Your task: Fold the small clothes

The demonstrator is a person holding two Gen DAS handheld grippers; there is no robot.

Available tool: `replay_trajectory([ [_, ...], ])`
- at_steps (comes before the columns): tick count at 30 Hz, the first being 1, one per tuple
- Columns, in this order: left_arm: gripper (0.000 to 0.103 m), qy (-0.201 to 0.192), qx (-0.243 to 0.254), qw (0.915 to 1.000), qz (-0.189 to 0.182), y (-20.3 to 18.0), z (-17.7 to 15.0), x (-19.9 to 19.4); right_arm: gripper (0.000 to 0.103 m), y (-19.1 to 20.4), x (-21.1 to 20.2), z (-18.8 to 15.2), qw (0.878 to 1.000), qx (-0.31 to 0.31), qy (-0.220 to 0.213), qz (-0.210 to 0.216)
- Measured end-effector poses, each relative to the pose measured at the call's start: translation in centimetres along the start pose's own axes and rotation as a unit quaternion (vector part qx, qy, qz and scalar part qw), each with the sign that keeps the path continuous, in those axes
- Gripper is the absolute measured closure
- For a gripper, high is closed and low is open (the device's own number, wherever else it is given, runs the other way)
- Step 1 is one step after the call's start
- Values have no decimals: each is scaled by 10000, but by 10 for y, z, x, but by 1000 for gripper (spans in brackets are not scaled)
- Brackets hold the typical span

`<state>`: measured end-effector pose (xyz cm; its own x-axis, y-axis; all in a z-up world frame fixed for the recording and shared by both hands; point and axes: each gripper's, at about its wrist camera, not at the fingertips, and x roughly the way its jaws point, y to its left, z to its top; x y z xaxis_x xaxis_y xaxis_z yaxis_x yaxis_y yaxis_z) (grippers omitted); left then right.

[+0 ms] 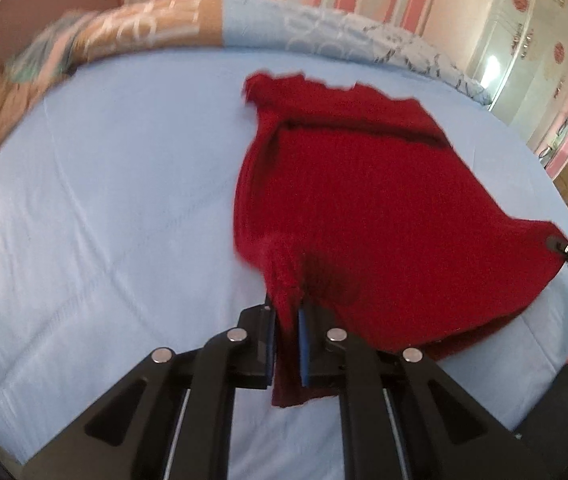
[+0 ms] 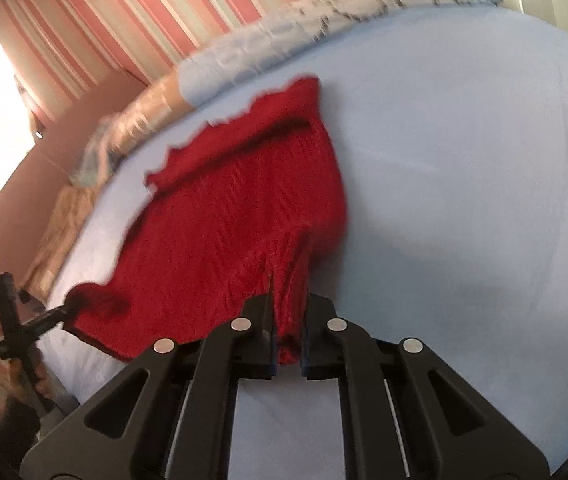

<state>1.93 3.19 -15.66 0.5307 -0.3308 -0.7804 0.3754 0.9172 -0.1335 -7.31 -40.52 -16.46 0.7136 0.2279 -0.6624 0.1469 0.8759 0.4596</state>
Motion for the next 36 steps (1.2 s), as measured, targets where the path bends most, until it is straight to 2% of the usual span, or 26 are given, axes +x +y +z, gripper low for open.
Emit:
replay_trajectory([
  [6,94,-627,537,9943,668,-14,66,17,95,21,21,65,9982,-410,-443,46],
  [15,94,-1242,380,9808,1458,0,150,68,95,29,81,150,9924,-652,-1045,-51],
  [18,94,-1423,249,9742,1735,3,179,90,95,37,102,171,9876,-927,-1231,-284],
  [22,94,-1574,266,9677,1951,0,202,119,95,50,132,189,9797,-1295,-1393,-634],
  [24,94,-1514,196,9695,1920,6,213,136,95,46,148,197,9804,-1288,-1327,-677],
  [29,94,-1251,-92,9772,1710,32,245,179,95,24,183,229,9886,-776,-1122,-644],
  [33,94,-764,-392,9850,1498,54,263,227,95,2,229,244,9939,-496,-553,-820],
  [36,94,-495,-231,9863,1555,56,266,253,95,-9,251,243,9939,-434,-278,-973],
])
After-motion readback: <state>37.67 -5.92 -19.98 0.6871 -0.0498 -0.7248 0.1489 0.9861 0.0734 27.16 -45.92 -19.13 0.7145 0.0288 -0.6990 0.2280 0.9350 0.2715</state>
